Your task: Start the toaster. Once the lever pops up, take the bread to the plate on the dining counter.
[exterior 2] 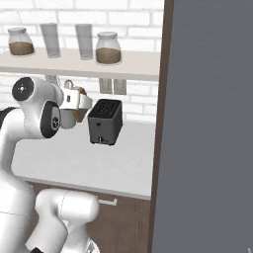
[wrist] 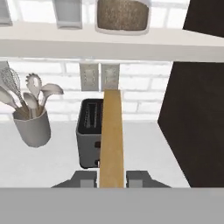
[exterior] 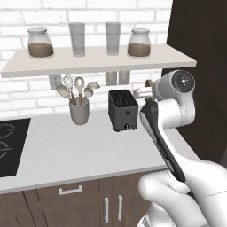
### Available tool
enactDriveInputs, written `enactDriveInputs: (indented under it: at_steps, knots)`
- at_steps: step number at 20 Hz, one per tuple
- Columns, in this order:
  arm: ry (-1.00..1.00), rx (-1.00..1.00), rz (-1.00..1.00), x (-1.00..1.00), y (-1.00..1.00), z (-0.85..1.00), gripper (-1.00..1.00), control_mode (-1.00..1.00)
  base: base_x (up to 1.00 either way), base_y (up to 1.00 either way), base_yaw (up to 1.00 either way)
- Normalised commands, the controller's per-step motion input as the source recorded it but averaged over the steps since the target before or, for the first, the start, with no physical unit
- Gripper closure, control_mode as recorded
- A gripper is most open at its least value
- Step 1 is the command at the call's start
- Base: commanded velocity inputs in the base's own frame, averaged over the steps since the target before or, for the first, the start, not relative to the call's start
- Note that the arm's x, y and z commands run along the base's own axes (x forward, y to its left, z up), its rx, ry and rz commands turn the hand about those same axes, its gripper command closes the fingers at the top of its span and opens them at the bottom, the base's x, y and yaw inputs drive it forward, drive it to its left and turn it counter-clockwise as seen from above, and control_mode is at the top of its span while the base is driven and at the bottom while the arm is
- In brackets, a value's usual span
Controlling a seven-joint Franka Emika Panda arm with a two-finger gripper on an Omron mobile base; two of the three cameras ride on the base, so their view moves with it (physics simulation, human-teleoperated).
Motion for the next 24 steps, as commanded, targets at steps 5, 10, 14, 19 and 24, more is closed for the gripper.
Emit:
enactDriveInputs:
  at_steps: [5,10,14,19,24]
  knots:
    - [-0.02,0.03,0.01,-0.43,-0.01,0.57,1.00,-1.00,0.00,0.00,0.00]
    - [0.00,0.00,0.00,-0.48,-0.02,0.00,1.00,-1.00,0.00,0.00,0.00]
    - [0.00,0.00,0.01,-0.99,-0.06,0.00,1.00,-1.00,0.00,0.00,0.00]
    - [-0.08,0.00,0.00,-0.43,-0.01,0.00,1.00,-1.00,0.00,0.00,0.00]
    - [-0.11,0.02,0.00,0.36,-0.02,0.00,1.00,-1.00,0.00,0.00,0.00]
